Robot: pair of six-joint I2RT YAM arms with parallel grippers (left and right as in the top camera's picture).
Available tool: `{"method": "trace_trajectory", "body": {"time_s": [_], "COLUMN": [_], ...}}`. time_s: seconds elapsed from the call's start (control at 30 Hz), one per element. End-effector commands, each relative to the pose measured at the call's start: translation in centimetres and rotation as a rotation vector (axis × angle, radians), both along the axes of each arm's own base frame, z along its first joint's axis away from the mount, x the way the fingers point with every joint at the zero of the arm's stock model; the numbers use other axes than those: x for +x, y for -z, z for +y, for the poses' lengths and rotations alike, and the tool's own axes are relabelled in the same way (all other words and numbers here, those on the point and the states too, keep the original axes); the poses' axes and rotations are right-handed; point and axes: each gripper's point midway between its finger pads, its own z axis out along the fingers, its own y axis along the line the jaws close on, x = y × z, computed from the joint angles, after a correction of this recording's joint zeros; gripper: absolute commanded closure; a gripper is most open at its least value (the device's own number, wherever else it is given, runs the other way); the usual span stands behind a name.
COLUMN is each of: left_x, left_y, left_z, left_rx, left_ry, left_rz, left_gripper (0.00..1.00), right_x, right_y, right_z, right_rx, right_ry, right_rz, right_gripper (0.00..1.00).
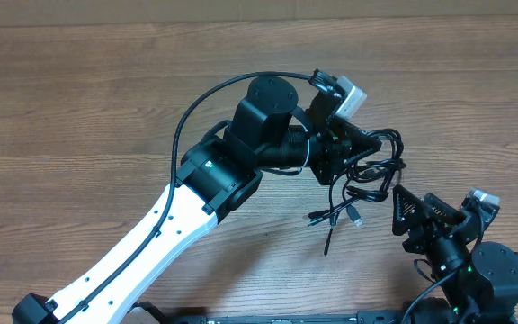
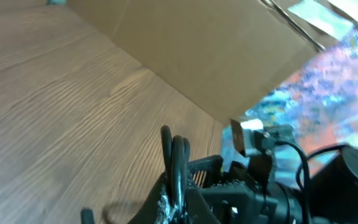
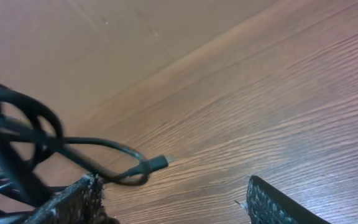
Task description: Untangle cables
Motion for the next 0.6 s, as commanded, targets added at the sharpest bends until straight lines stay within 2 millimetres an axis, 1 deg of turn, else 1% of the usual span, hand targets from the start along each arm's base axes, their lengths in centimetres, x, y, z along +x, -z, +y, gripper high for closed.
{"method": "trace_trajectory", "body": {"time_s": [0.0,0.1,0.17,0.27,0.33,0.37,0.43,0.53,0.57], "left_x": [0.1,-1.5,-1.8,-1.2,-0.2,0.7,1.7,1.9,1.9], "left_y": [-0.7,-0.6,-0.5,0.1,1.0,1.8,2.7,2.5,2.4], "left_z": [-0.2,-1.4,-1.8,-1.6,-1.0,-0.4,0.4,0.4,0.4], "left_rx": [-0.018,-0.011,-0.004,0.022,0.058,0.093,0.133,0.128,0.123], "left_ry": [-0.075,-0.05,-0.062,-0.107,-0.169,-0.231,-0.299,-0.311,-0.313], "left_rz": [0.113,0.129,0.121,0.114,0.104,0.107,0.108,0.102,0.106], "left_gripper": [0.96,0.96,0.96,0.96,0.96,0.96,0.96,0.96,0.96], "right_x": [0.0,0.1,0.1,0.0,0.0,-0.1,-0.1,-0.1,-0.2], "right_y": [-0.7,-0.9,-0.8,-0.7,-0.6,-0.6,-0.6,-0.6,-0.7], "right_z": [0.2,0.2,0.2,0.2,0.2,0.4,0.6,0.8,1.2], "right_rx": [0.0,0.0,-0.003,-0.003,-0.002,0.001,0.006,-0.026,-0.064], "right_ry": [-0.01,-0.01,-0.011,-0.011,-0.012,-0.023,-0.038,-0.059,-0.096], "right_rz": [-0.027,-0.033,-0.032,-0.026,-0.022,-0.022,-0.022,-0.029,-0.04], "right_gripper": [0.22,0.21,0.21,0.21,0.21,0.21,0.21,0.21,0.21]}}
